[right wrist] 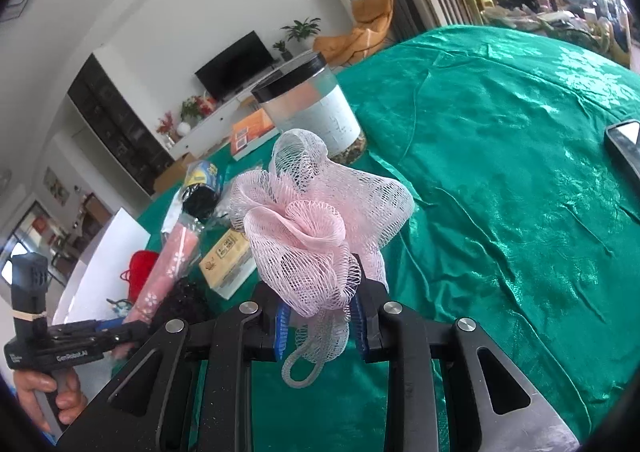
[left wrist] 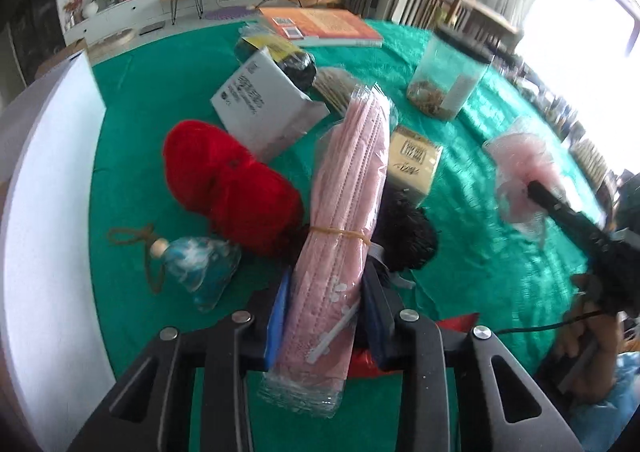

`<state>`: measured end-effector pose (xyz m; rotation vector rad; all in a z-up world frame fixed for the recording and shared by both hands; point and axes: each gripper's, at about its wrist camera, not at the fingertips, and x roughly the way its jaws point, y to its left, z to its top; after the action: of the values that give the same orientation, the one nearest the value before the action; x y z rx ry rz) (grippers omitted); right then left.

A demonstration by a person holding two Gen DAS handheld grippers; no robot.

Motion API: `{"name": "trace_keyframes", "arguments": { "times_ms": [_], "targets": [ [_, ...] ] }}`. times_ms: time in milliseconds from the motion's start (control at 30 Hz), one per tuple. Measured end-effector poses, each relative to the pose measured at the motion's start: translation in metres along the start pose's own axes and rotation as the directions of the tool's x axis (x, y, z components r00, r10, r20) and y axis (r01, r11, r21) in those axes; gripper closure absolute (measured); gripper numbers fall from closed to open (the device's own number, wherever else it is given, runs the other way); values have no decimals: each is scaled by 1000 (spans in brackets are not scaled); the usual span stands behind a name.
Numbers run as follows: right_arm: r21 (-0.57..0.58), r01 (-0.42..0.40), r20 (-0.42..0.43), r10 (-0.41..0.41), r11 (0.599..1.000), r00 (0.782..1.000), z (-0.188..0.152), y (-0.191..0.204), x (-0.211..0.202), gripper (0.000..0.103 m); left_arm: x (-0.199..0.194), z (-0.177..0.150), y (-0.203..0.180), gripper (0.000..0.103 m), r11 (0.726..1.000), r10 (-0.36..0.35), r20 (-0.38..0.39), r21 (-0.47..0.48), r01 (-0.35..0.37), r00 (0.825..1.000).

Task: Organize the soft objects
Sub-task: 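Grasp the pink mask bundle with the left tool while the right tool grasps the pink bath puff, then carry both held items over the cardboard box and open both tools to drop them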

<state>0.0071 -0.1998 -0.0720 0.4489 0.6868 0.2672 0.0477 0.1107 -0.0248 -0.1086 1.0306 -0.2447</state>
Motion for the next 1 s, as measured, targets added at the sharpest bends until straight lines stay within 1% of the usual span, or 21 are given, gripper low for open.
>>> {"name": "trace_keyframes", "arguments": {
  "times_ms": [67, 200, 300, 367, 433, 500, 567, 600, 633, 667, 700, 733, 767, 800, 833, 867, 900, 933, 967, 1000],
  "targets": [
    [-29, -13, 23, 13, 1000, 1000, 1, 3, 3, 76, -24, -9, 8, 70, 998, -39, 44, -49, 41, 998],
    [-38, -54, 60, 56, 998, 997, 3, 6, 3, 76, -62, -23, 21, 70, 991, -72, 122, -104, 85, 990],
    [-35, -76, 77, 79, 996, 994, 2, 7, -5, 76, -99, -28, 35, 70, 988, -64, 197, -124, 90, 978],
    [-58, -87, 75, 91, 995, 993, 1, 15, -10, 76, -124, -32, 49, 70, 989, -27, 238, -138, 61, 971],
    [-118, -93, 64, 101, 989, 993, 1, 35, -15, 76, -145, -37, 65, 70, 988, 34, 261, -157, 7, 965],
    [-208, -129, 41, 141, 970, 989, -2, 69, -21, 76, -163, -45, 89, 70, 980, 119, 270, -187, -69, 955],
    [-299, -188, 4, 198, 936, 980, -3, 113, -24, 76, -173, -54, 111, 70, 966, 183, 261, -228, -124, 948],
    [-336, -238, -26, 244, 911, 969, -4, 139, -25, 76, -179, -61, 126, 70, 952, 227, 249, -258, -162, 942],
    [-364, -297, -61, 295, 883, 953, -5, 167, -26, 76, -183, -68, 136, 70, 939, 268, 238, -281, -198, 934],
    [-378, -355, -100, 344, 855, 934, -8, 193, -26, 76, -187, -75, 147, 70, 922, 315, 225, -304, -240, 922],
    [-379, -417, -146, 392, 826, 908, -10, 219, -24, 76, -191, -82, 156, 69, 904, 357, 213, -325, -279, 909],
    [-366, -481, -200, 438, 797, 877, -13, 246, -21, 75, -194, -90, 166, 65, 880, 404, 195, -350, -322, 894],
    [-347, -532, -248, 471, 772, 846, -18, 269, -17, 73, -195, -97, 174, 52, 852, 453, 176, -374, -366, 874],
    [-321, -584, -300, 504, 746, 810, -23, 292, -11, 67, -195, -104, 181, 38, 827, 487, 151, -395, -399, 860],
    [-297, -619, -343, 523, 727, 780, -29, 310, -6, 49, -195, -110, 191, 10, 805, 512, 130, -418, -422, 849],
    [-264, -660, -404, 540, 704, 738, -36, 326, 2, 24, -196, -116, 197, 1, 791, 527, 130, -437, -428, 840],
    [-227, -695, -463, 553, 682, 693, -42, 338, 10, 22, -198, -121, 199, 1, 783, 536, 143, -454, -426, 832],
    [-217, -703, -486, 550, 677, 679, -48, 343, 14, 24, -198, -124, 202, 1, 777, 542, 151, -465, -424, 827],
    [-231, -699, -495, 537, 677, 684, -52, 342, 16, 24, -197, -125, 203, 1, 777, 540, 156, -471, -418, 827],
    [-267, -681, -488, 513, 682, 706, -56, 335, 18, 24, -195, -124, 203, 1, 779, 535, 162, -476, -409, 829]
  ]
}}
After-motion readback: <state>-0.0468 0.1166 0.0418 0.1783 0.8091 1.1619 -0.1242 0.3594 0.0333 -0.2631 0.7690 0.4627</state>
